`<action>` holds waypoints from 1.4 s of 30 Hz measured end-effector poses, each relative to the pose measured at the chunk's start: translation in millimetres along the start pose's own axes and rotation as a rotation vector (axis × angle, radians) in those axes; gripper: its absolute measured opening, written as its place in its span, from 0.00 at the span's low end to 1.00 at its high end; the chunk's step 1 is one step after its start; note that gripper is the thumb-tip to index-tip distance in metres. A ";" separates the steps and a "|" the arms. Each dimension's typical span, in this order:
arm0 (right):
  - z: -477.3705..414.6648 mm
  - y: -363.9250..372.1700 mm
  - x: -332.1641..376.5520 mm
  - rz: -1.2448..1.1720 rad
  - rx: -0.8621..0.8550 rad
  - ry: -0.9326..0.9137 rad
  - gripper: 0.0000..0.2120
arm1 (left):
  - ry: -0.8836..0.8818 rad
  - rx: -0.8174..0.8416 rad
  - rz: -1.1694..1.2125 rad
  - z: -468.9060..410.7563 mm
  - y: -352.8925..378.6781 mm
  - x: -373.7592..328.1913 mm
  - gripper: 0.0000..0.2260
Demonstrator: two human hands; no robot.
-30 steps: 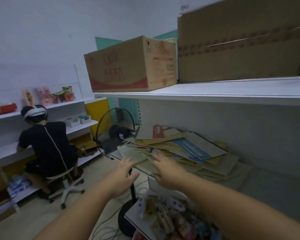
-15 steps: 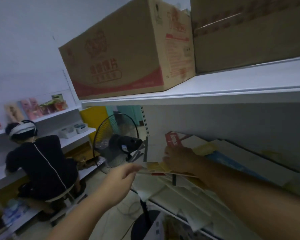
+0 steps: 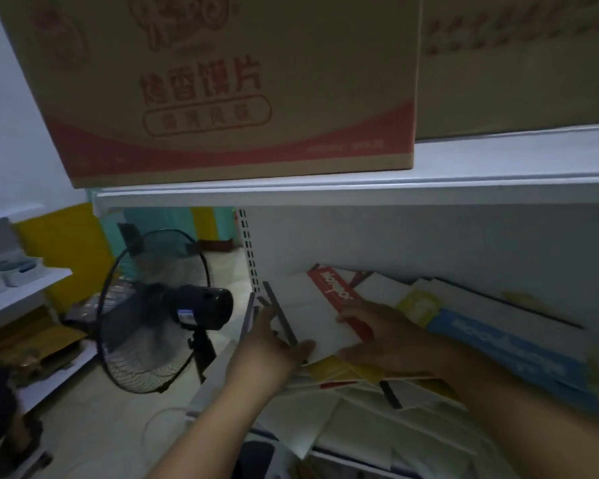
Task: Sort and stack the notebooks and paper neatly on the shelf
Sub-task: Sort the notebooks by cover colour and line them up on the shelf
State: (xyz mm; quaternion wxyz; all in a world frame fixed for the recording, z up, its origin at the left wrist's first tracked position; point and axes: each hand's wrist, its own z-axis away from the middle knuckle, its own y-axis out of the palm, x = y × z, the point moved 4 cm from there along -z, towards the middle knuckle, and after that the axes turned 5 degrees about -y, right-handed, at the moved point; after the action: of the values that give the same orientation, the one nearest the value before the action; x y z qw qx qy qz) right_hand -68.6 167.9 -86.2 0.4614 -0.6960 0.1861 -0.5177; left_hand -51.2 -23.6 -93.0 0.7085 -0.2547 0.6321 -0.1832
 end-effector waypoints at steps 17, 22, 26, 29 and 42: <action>11.4 -0.6 33.5 -0.099 -0.074 0.286 0.39 | -0.108 0.269 0.705 -5.4 -21.8 32.5 0.26; 9.4 6.4 21.0 0.158 0.083 0.308 0.58 | -0.238 0.425 0.967 2.1 -35.1 39.3 0.13; 11.7 -2.6 21.4 0.177 0.150 0.294 0.52 | -0.257 0.331 0.991 0.2 -48.3 41.2 0.21; 16.5 -18.9 23.3 0.204 0.051 0.245 0.29 | -0.229 0.248 0.958 -2.1 -60.1 42.4 0.21; 43.3 -18.7 53.9 0.266 -0.506 -0.284 0.17 | -0.184 0.368 0.893 12.3 -35.5 25.9 0.12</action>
State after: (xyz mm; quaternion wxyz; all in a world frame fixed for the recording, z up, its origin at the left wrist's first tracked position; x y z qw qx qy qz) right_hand -12.8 157.1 -42.6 0.3588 -0.8234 0.3322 -0.2879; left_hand -33.3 -65.6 -91.9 0.8039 0.1555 0.5716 0.0531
